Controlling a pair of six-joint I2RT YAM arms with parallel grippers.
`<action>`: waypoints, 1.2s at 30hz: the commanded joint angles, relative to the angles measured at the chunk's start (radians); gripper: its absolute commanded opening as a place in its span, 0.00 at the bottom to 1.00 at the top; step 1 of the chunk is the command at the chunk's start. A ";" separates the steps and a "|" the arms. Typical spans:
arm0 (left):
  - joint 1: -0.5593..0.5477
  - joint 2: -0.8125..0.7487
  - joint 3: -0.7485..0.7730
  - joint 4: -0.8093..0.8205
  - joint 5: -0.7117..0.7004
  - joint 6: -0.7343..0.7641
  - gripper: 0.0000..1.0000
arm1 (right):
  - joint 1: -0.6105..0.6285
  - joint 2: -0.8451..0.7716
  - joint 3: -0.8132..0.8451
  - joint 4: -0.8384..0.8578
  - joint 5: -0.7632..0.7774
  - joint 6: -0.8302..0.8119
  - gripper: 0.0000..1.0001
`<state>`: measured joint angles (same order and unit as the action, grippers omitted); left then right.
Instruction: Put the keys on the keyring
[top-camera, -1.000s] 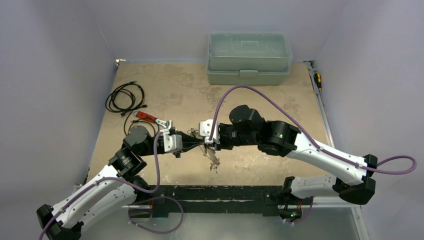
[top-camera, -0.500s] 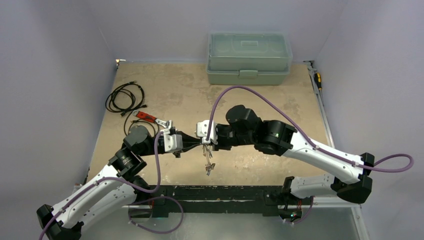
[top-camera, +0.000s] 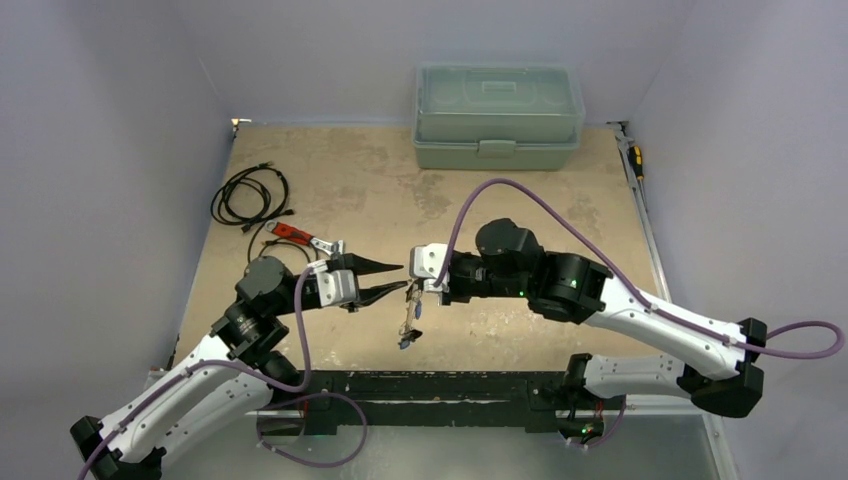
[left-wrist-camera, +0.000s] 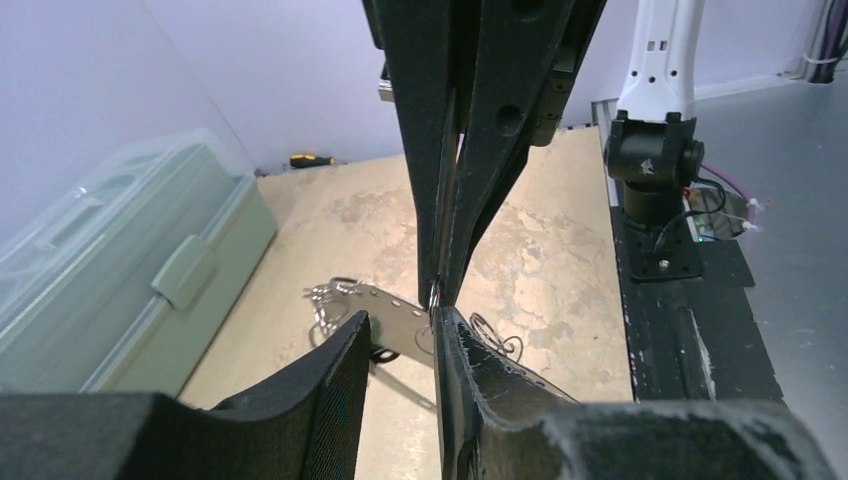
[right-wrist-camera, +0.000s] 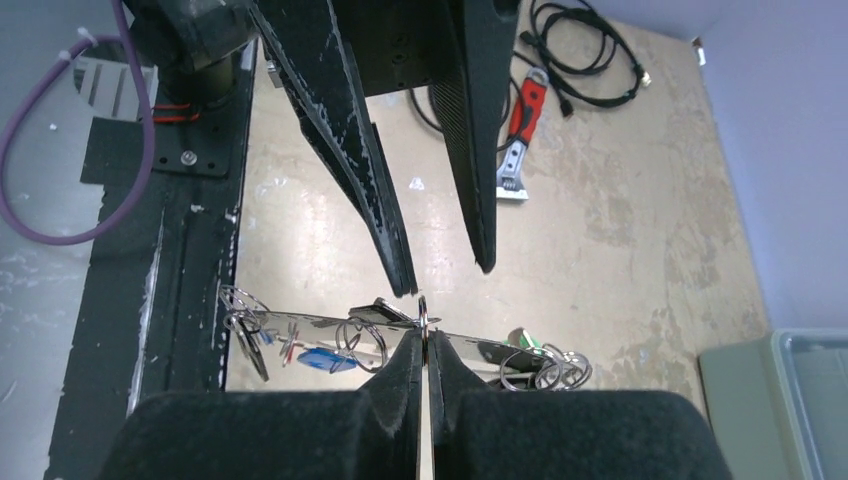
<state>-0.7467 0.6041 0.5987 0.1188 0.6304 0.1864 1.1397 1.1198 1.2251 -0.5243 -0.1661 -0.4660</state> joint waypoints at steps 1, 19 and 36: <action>-0.001 -0.027 0.028 0.061 -0.053 0.003 0.29 | 0.003 -0.066 -0.032 0.168 0.033 0.032 0.00; -0.001 0.000 0.031 0.068 0.026 -0.010 0.21 | 0.003 -0.146 -0.104 0.310 0.022 0.077 0.00; 0.000 0.003 0.030 0.076 0.036 -0.013 0.20 | 0.003 -0.138 -0.113 0.335 -0.019 0.085 0.00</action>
<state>-0.7471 0.6067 0.5987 0.1570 0.6479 0.1833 1.1397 0.9974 1.1065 -0.2863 -0.1555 -0.3962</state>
